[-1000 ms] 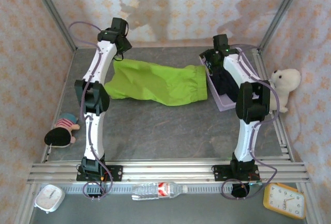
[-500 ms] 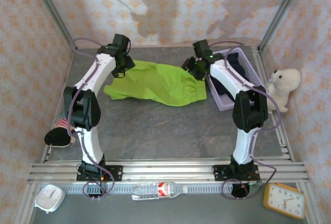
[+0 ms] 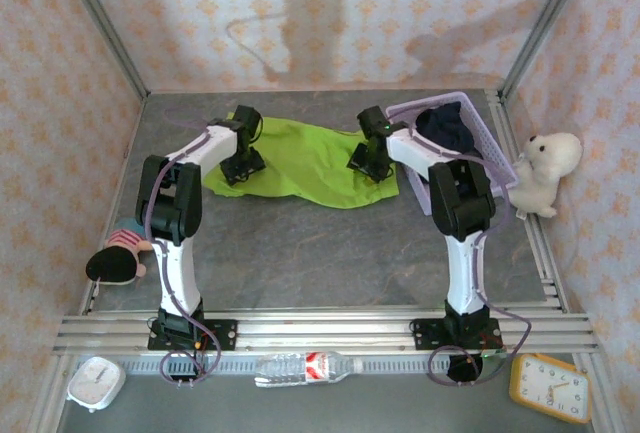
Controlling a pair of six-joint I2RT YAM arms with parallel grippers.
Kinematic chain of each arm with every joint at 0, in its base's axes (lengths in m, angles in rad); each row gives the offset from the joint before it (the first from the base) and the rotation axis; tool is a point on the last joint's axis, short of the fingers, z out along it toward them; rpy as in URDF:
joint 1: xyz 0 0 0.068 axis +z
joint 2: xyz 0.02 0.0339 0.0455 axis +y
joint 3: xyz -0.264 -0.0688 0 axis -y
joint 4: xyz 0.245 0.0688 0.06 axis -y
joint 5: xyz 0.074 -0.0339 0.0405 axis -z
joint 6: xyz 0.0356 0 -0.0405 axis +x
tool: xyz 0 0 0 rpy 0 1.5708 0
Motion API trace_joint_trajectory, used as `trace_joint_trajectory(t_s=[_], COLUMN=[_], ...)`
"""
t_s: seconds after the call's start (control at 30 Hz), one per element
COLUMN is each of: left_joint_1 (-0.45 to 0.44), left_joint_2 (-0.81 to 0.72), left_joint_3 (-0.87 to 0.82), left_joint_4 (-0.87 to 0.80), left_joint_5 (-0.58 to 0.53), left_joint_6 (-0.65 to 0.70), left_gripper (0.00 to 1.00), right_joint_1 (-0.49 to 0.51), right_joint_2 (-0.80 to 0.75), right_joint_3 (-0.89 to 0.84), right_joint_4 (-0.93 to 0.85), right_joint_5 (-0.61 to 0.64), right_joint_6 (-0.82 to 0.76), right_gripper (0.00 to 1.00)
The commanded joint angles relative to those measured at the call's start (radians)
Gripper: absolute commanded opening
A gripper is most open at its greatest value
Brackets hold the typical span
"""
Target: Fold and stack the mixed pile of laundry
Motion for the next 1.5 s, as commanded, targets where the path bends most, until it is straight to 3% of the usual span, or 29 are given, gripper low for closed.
trace_joint_trajectory(t_s=[0.0,0.2,0.37,0.47,0.57,0.7,0.87,1.07,1.23,1.3,1.47], left_joint_1=[0.015,0.014,0.000,0.001,0.009,0.041,0.056,0.056,0.060,0.064,0.069], left_joint_2=[-0.049,-0.243,-0.476,-0.607,-0.664,-0.598,-0.438,-0.288,-0.184,-0.153,-0.129], left_joint_3=[-0.122,-0.384,-0.620,-0.655,-0.572,-0.374,-0.214,-0.188,-0.170,-0.164,-0.159], left_joint_4=[-0.010,0.015,0.006,-0.034,-0.078,-0.116,-0.087,-0.035,-0.049,-0.055,-0.057], left_joint_5=[-0.053,-0.061,-0.031,-0.003,-0.007,-0.030,-0.046,-0.042,-0.099,-0.110,-0.115], left_joint_6=[-0.011,-0.007,-0.039,-0.044,-0.009,0.058,0.043,-0.006,0.020,0.028,0.040], left_gripper=[0.58,0.59,0.61,0.74,0.88,0.94,0.93,0.79,0.77,0.72,0.44], right_joint_1=[0.042,0.125,0.153,0.152,0.150,0.108,0.002,-0.040,-0.028,-0.025,-0.025], right_joint_2=[-0.011,-0.097,-0.273,-0.404,-0.480,-0.485,-0.484,-0.419,-0.303,-0.257,-0.218], right_joint_3=[-0.047,-0.259,-0.500,-0.538,-0.469,-0.302,-0.244,-0.226,-0.177,-0.154,-0.123], right_joint_4=[-0.022,-0.023,0.003,-0.014,-0.083,-0.219,-0.209,-0.107,-0.095,-0.105,-0.136], right_joint_5=[0.020,0.018,-0.048,-0.077,-0.081,-0.062,-0.031,-0.096,-0.073,-0.052,0.015], right_joint_6=[-0.016,0.015,0.026,-0.004,-0.056,-0.099,-0.079,-0.047,-0.028,-0.025,-0.005], right_gripper=[0.51,0.54,0.56,0.61,0.69,0.73,0.73,0.68,0.68,0.62,0.02])
